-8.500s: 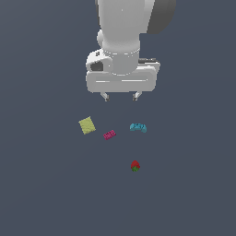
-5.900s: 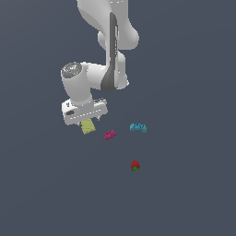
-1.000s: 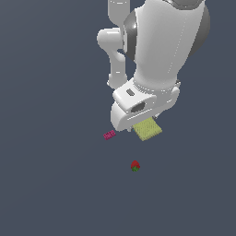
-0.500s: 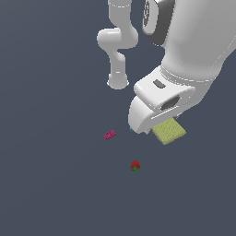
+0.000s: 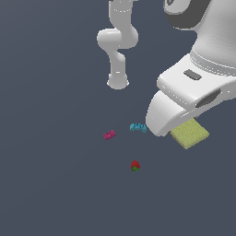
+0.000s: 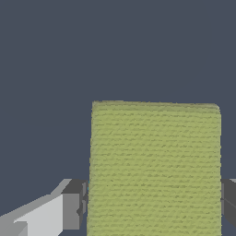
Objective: Pick up a designated object from a clutter of objects.
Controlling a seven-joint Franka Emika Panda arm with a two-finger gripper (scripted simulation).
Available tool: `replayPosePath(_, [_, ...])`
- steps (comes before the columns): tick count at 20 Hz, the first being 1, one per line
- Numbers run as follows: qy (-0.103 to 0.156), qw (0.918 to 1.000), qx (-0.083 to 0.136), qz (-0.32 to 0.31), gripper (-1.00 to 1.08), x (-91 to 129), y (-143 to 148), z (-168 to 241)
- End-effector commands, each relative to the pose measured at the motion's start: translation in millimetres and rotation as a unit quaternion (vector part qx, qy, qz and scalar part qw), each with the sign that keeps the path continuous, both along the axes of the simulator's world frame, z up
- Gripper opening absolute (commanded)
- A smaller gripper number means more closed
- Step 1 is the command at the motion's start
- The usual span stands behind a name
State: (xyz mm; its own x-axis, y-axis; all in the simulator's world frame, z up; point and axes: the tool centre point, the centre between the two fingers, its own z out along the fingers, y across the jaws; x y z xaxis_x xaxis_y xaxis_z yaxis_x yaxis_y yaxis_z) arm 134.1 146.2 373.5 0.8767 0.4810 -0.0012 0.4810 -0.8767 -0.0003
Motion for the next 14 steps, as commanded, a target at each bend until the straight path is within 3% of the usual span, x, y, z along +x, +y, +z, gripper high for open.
replayPosePath(1, [-0.001,1.0000,0.000,0.000,-1.00,4,5,6])
replayPosePath(14, [-0.001,1.0000,0.000,0.000,-1.00,14,14,17])
